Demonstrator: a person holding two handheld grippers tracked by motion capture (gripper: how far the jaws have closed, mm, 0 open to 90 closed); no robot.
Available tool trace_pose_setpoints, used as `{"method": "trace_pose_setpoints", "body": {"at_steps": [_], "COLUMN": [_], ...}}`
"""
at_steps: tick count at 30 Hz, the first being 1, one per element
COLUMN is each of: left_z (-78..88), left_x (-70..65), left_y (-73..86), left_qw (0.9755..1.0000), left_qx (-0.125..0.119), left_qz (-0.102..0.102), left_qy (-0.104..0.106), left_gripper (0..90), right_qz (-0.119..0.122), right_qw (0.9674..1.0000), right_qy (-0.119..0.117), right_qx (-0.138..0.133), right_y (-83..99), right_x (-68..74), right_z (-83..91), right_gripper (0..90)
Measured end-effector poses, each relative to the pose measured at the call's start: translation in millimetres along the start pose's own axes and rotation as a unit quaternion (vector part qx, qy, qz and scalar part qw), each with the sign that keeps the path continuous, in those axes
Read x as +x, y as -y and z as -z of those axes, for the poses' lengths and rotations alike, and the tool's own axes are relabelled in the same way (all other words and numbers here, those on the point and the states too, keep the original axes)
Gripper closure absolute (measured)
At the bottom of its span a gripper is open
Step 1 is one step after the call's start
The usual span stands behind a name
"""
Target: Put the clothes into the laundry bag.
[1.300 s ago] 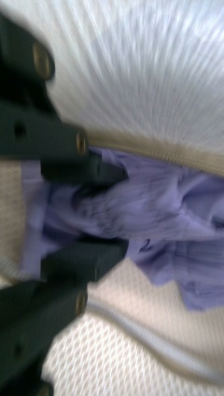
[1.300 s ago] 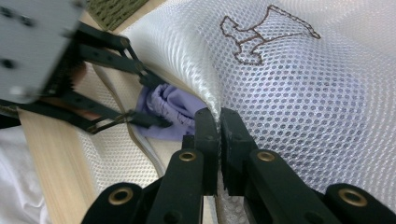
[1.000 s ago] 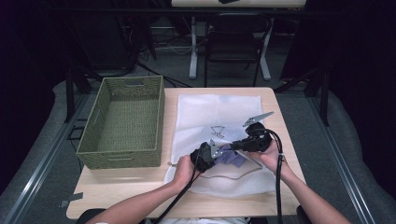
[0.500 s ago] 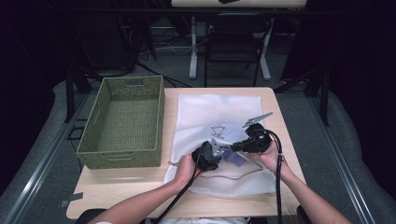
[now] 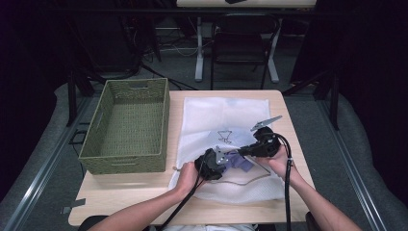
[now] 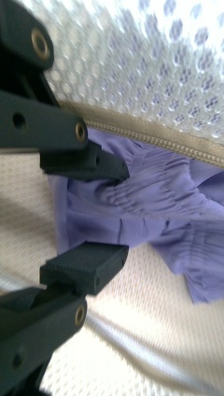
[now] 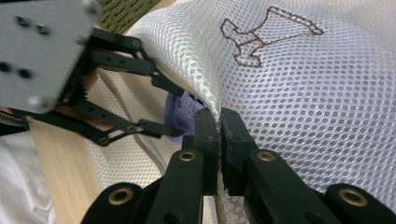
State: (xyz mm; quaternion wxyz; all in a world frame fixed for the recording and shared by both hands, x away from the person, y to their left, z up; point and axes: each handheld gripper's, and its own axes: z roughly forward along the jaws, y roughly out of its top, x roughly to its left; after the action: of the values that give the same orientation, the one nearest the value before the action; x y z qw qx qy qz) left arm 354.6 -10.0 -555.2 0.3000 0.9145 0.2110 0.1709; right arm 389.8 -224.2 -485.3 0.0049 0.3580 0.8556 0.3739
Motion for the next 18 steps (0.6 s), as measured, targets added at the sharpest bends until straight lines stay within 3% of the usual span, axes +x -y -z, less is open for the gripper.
{"method": "trace_pose_setpoints", "body": {"at_steps": [3, 6, 11, 14, 18], "left_z": [-9.9, -15.2, -15.1, -13.4, -19.5], "left_x": [0.9, 2.9, 2.6, 8.6, 10.6], "left_y": [-0.9, -3.8, -9.8, -16.2, -14.2], "left_qw": [0.9999, 0.9998, 0.9984, 0.9966, 0.9971], "left_qx": [-0.001, -0.001, -0.015, -0.037, -0.034], "left_qz": [-0.005, -0.001, -0.002, 0.018, 0.032], "left_qy": [-0.013, -0.021, -0.054, -0.072, -0.06], "left_gripper": [73.6, 81.5, 84.5, 84.5, 83.6], "right_qz": [-0.008, -0.008, -0.004, -0.004, -0.008], "right_qw": [1.0, 1.0, 0.9999, 0.9996, 0.9997], "right_qy": [-0.002, 0.001, 0.003, 0.008, 0.003], "right_qx": [0.005, 0.001, -0.013, -0.028, -0.022], "right_y": [0.3, -0.3, -3.1, -5.6, -3.2], "right_x": [-0.6, 0.1, 3.7, 8.3, 5.1], "right_z": [-1.8, -1.1, 5.4, 11.9, 9.1], "right_gripper": [87.3, 87.4, 87.4, 87.4, 87.0]}}
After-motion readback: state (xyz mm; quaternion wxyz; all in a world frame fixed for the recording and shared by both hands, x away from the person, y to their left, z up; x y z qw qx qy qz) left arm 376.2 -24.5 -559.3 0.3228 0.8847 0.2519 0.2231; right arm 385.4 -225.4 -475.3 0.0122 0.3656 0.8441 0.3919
